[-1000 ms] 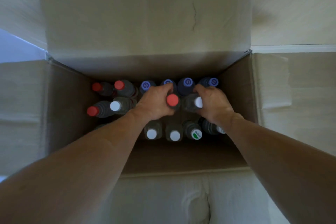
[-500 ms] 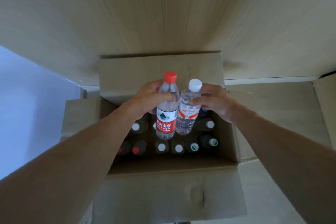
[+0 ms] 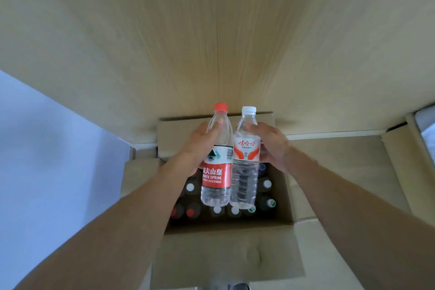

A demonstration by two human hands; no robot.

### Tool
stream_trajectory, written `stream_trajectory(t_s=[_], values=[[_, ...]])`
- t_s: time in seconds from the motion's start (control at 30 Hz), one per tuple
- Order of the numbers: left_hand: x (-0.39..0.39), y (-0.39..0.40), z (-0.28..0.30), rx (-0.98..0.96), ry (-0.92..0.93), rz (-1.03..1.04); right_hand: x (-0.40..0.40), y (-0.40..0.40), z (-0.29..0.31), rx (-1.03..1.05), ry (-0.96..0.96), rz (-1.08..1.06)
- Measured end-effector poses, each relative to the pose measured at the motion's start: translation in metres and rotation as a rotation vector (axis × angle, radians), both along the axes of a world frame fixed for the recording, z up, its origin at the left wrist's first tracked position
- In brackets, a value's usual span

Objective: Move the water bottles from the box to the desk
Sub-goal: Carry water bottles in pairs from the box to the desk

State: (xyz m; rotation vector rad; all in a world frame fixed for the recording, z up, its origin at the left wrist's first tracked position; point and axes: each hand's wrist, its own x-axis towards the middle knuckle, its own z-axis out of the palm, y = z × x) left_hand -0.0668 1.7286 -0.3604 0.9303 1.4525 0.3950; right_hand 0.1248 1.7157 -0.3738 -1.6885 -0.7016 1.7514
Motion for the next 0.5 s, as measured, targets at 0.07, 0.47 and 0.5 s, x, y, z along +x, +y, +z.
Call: stream_trajectory(t_s=[0.07, 0.47, 0.5], values=[[0.007, -0.005, 0.015, -0.019, 0.004, 0.016, -0.001, -0.005, 0.014, -0.026, 0.05, -0.003], [0.01, -0.028, 0.106, -0.305, -0.151, -0.264, 0.022, -0.049, 0.101, -0.138, 0.246, 0.031], [0.01, -0.03, 0.112, -0.287, -0.159, -0.256, 0.026, -0.053, 0.108, -0.113, 0.264, 0.052]])
